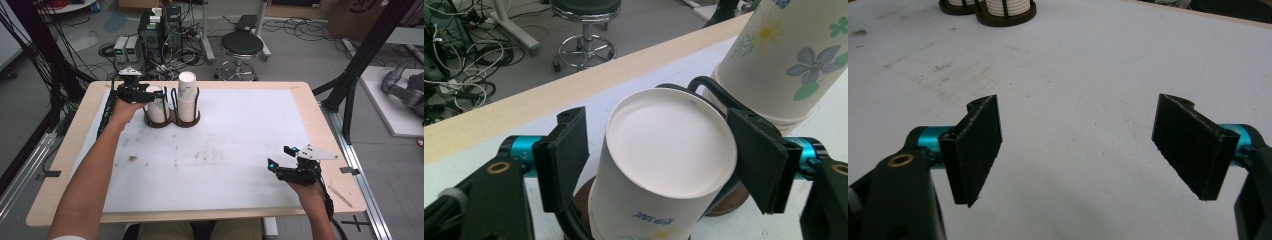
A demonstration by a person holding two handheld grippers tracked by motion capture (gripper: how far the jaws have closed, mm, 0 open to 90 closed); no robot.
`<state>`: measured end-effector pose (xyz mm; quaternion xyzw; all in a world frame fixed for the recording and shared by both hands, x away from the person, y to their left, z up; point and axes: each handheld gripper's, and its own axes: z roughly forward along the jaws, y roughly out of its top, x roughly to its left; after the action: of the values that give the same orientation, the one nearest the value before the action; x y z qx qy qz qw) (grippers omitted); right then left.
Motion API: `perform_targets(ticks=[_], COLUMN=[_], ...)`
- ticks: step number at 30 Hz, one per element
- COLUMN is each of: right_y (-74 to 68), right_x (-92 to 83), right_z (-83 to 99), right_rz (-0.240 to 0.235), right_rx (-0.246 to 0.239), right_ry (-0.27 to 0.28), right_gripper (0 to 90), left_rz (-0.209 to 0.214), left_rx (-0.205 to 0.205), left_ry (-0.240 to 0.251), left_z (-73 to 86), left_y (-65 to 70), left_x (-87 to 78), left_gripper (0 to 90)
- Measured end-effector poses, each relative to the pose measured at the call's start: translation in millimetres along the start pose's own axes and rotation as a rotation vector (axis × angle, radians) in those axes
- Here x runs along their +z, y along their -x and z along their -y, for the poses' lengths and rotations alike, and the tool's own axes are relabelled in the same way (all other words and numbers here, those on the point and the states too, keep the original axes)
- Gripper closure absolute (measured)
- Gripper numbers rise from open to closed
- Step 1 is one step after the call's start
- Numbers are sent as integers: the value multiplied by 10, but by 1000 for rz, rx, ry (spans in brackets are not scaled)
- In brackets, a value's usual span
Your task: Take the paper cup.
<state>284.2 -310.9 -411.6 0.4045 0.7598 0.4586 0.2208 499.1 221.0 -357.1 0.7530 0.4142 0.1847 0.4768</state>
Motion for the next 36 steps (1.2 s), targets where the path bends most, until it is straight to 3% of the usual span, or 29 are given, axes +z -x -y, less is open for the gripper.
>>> perform_targets(ticks=[11,20,24,27,29,36], right_y=[-3,-13,-13,-12,-16,-17], right_x=[5,9,10,17,21,15], right_z=[-3,-4,4,7,6,7], right_rz=[-3,-5,-7,-7,-8,-9], right_rx=[-3,-6,-1,-4,-1,1], right_ry=[0,-3,-11,-15,-16,-18], right_gripper=[206,206,206,206,206,206], left_rz=[-10,-10,1,-4,3,17], left_rx=[20,0,-1,-1,-8,6], left_ry=[24,109,122,162,149,197], left_z=[-39,-123,-270,-327,-370,-480], left_y=[5,7,6,31,32,106], left_x=[-73,-237,-365,-413,-442,-576], left_gripper=[357,365,365,368,367,368])
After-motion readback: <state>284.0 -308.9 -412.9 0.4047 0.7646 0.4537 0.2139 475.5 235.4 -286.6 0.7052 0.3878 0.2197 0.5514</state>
